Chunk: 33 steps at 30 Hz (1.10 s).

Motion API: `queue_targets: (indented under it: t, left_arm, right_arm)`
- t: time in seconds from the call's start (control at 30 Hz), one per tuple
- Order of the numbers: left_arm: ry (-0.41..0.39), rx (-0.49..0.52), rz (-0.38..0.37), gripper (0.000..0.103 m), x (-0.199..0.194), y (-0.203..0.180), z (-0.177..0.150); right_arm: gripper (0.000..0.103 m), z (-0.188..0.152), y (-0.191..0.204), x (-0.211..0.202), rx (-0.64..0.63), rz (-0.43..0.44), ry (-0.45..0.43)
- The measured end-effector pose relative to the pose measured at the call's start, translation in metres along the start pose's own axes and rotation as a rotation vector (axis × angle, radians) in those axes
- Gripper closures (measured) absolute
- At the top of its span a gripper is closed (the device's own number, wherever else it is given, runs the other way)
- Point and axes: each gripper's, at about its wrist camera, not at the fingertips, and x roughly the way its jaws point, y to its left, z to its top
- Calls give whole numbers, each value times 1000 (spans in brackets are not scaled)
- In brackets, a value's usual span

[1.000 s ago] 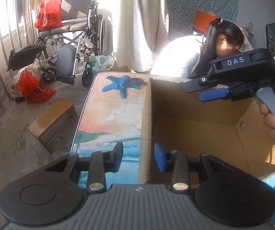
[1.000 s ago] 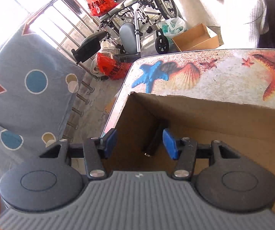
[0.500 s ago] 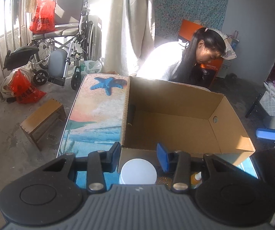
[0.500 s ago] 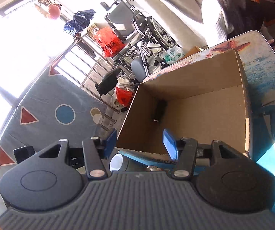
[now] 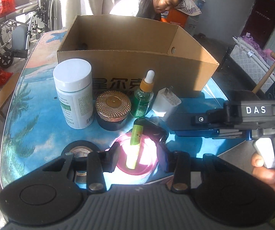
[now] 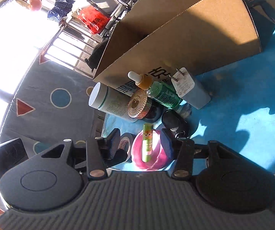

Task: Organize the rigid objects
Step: 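Grasp the green-yellow lighter in the pink bowl with the right tool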

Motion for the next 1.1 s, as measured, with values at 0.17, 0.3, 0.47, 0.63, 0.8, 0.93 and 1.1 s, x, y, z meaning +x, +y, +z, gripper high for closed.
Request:
queue_targets:
  t: [0.17, 0.3, 0.47, 0.63, 0.8, 0.93, 1.1]
  left_arm:
    - [7, 43, 58, 69, 15, -8, -11]
    - [17, 66, 56, 77, 23, -9, -12]
    - [33, 79, 47, 78, 32, -11, -12]
    - [45, 89, 41, 80, 39, -13, -11]
    - [46, 112, 55, 82, 43, -17, -14]
    - [39, 124, 63, 86, 44, -21, -15]
    - [21, 139, 78, 86, 41, -27, -16]
  right_arm:
    - [65, 5, 11, 31, -32, -24, 29]
    - [66, 7, 17, 46, -76, -55, 40]
    - [68, 13, 21, 64, -106, -89, 49]
    - [73, 15, 22, 71, -119, -108, 54]
    - [75, 15, 20, 77, -125, -117, 64]
    - [81, 14, 22, 81, -150, -120, 57]
    - [88, 13, 22, 79, -181, -111, 42]
